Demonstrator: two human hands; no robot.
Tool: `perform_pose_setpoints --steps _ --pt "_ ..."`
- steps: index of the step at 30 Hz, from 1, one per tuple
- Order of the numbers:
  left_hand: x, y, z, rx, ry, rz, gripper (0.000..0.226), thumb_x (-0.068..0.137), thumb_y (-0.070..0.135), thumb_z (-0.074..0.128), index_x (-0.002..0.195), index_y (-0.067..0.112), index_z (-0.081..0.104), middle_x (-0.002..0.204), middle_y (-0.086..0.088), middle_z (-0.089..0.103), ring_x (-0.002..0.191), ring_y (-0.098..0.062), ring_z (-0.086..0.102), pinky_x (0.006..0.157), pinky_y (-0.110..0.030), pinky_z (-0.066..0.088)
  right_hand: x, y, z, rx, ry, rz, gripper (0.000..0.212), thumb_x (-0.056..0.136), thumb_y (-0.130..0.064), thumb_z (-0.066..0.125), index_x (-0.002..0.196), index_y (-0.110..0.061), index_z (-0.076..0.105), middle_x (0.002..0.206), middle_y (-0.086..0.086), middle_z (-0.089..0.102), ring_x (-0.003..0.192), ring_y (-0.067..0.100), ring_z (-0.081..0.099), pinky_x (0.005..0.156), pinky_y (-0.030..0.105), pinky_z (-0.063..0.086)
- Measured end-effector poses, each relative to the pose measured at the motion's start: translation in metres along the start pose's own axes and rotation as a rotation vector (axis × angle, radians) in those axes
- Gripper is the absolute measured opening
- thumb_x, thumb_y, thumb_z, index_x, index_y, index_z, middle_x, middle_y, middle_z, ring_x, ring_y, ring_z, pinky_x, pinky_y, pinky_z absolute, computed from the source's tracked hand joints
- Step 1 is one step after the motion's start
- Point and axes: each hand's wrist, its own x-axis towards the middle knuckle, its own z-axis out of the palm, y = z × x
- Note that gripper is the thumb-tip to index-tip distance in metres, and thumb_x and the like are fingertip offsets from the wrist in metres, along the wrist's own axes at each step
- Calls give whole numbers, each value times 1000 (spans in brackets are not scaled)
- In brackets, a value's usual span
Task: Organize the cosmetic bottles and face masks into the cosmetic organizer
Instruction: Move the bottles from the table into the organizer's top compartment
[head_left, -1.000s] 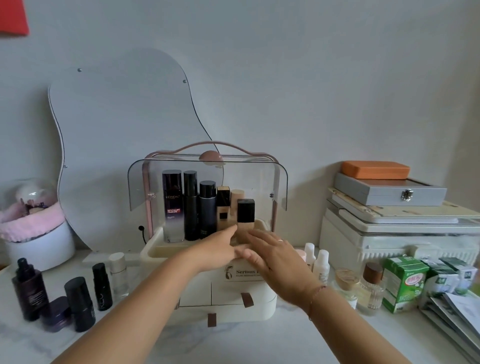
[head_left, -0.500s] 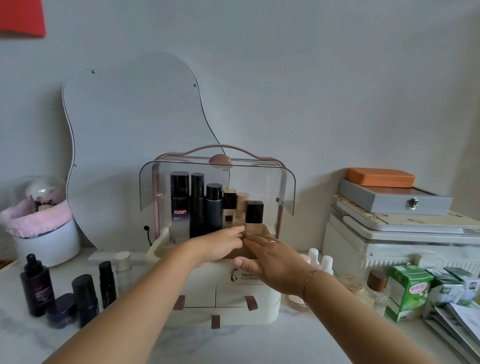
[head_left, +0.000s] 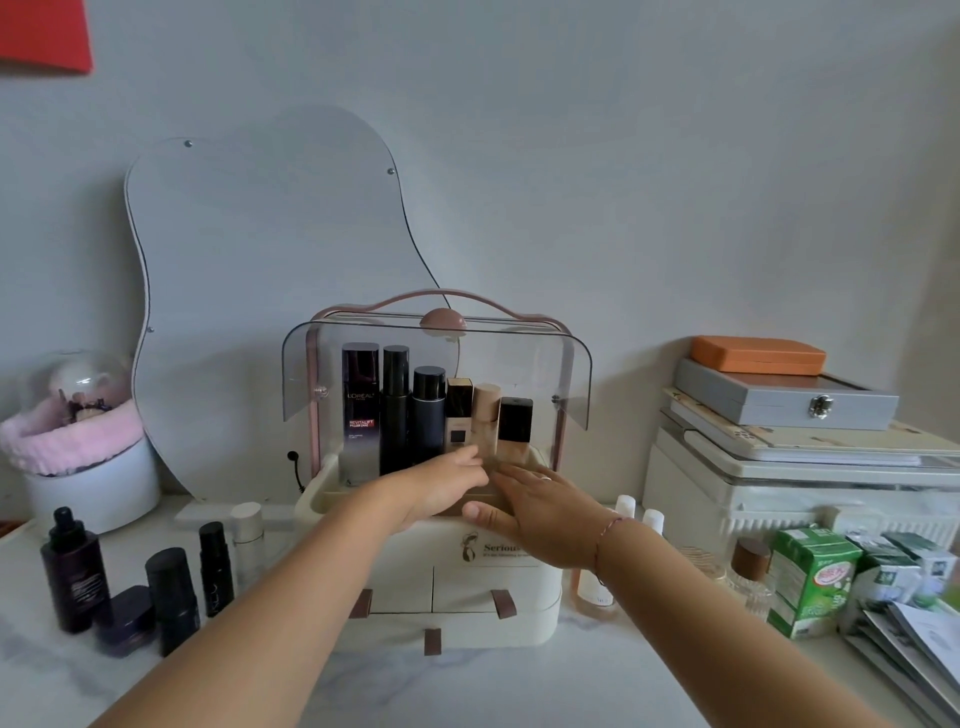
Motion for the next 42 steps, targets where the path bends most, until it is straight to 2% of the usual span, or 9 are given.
perform_pose_setpoints --steps 8,11,14,17,27,33,37,40,42 --pt "-9 -14 -7 117 41 55 51 95 27 43 145 23 31 151 2 33 137 -13 31 113 -29 22 12 6 5 34 18 64 117 59 -91 -5 124 -12 52 135 10 51 130 25 42 115 42 25" --pt "-22 -21 -11 340 134 85 44 96 39 39 139 30 41 146 7 41 133 -13 37 109 -29 28 13 4 7 42 58 81 115 57 -93 -5 110 -12 56 124 10 55 122 25 47 111 41 30" --pt "-43 -23 -11 638 240 101 44 95 49 30 135 35 44 140 9 48 127 -15 44 100 -31 35 12 3 11 48 114 104 117 59 -93 -4 118 -11 55 131 9 52 126 24 45 112 40 29" --pt "-57 -30 -7 830 362 147 51 95 56 19 134 36 44 138 10 51 127 -14 45 100 -33 34 12 -2 14 37 162 150 107 67 -86 0 118 -11 56 128 9 53 121 24 49 109 39 31" --pt "-68 -67 -6 977 618 288 93 75 70 -16 125 32 53 134 14 52 123 -14 46 100 -33 29 9 -20 10 34 180 263 75 90 -67 15 123 -13 55 129 12 52 124 26 45 107 40 32" --pt "-84 -101 5 990 739 381 56 91 50 28 135 18 42 126 1 54 118 -22 46 108 -33 19 -38 -36 49 4 603 192 39 95 -45 37 119 -21 58 128 -2 55 130 18 40 116 34 17" --pt "-92 -117 10 928 793 414 60 90 44 34 142 15 33 143 -5 42 136 -23 29 116 -43 12 -54 -32 76 83 703 134 46 94 -41 42 136 -22 43 143 -1 43 141 19 28 119 41 20" --pt "-99 -125 16 871 796 421 65 91 44 33 147 15 23 155 -5 24 145 -22 13 117 -41 11 -66 -26 81 217 813 144 47 93 -35 50 137 -19 43 144 1 42 136 15 35 114 31 29" --pt "-104 -133 23 748 807 417 68 91 45 33 149 16 14 159 -4 8 146 -18 2 118 -33 6 -74 -15 87 395 952 276 48 89 -25 60 134 -15 45 140 5 46 123 10 44 108 22 33"
